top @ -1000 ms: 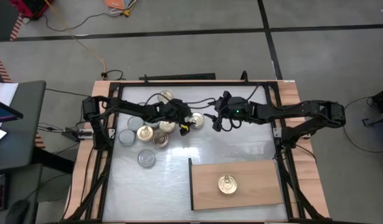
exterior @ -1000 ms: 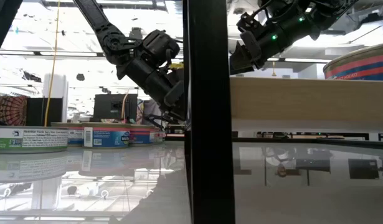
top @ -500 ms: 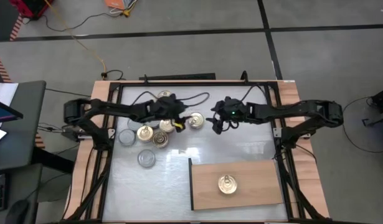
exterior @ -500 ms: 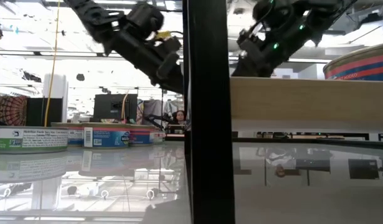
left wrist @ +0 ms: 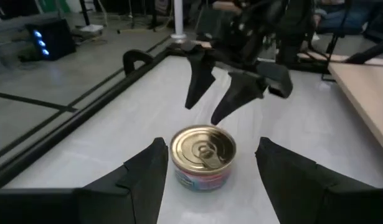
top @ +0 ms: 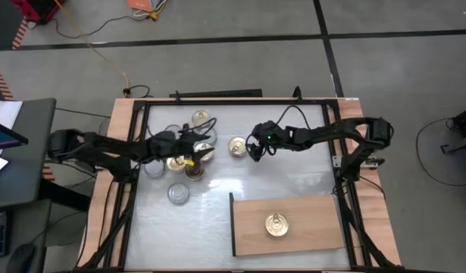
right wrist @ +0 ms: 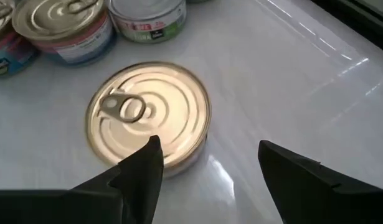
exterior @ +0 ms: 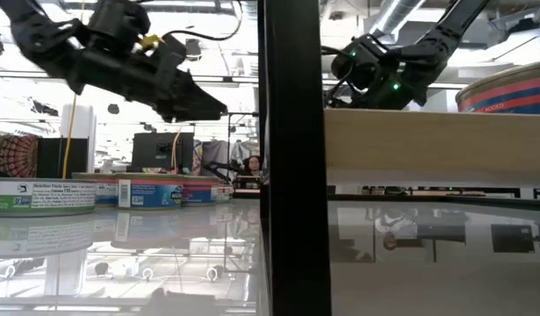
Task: Stack canned seafood by type on shelf
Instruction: Stack the blue pink tuna can on top of the blue pink tuna can on the shelf
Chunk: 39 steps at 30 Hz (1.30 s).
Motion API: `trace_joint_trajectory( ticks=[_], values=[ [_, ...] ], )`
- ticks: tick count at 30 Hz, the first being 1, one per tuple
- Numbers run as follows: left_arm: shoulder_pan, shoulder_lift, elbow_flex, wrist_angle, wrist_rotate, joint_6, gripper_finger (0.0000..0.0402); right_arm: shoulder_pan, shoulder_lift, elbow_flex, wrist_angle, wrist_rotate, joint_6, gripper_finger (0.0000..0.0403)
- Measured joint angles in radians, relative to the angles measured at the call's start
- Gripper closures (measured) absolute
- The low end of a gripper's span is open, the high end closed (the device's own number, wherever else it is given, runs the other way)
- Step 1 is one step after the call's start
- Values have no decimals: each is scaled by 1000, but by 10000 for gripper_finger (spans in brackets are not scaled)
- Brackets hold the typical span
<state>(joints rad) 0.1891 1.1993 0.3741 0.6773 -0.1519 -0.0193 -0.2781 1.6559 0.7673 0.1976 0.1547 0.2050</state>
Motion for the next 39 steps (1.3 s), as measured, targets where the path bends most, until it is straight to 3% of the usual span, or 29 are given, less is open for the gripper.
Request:
trace_joint_trajectory(
  ticks=[6, 13, 20, 34, 39],
  values=[
    [-63, -95, -34, -46, -73, -4, 169, -6, 51, 3, 15, 0, 15, 117],
    [-100, -109, -35, -93, -131, 7, 169, -6, 93, 6, -4, 0, 36, 117],
    [-101, -106, -36, -144, -146, 0, 169, -8, 58, -1, -172, 30, 20, 117],
    [-101, -105, -36, -163, -144, -8, 169, -19, -14, -6, -271, 40, 30, 117],
    [-101, -105, -36, -167, -142, -8, 169, -14, -109, -6, -362, 125, 31, 117]
  ],
)
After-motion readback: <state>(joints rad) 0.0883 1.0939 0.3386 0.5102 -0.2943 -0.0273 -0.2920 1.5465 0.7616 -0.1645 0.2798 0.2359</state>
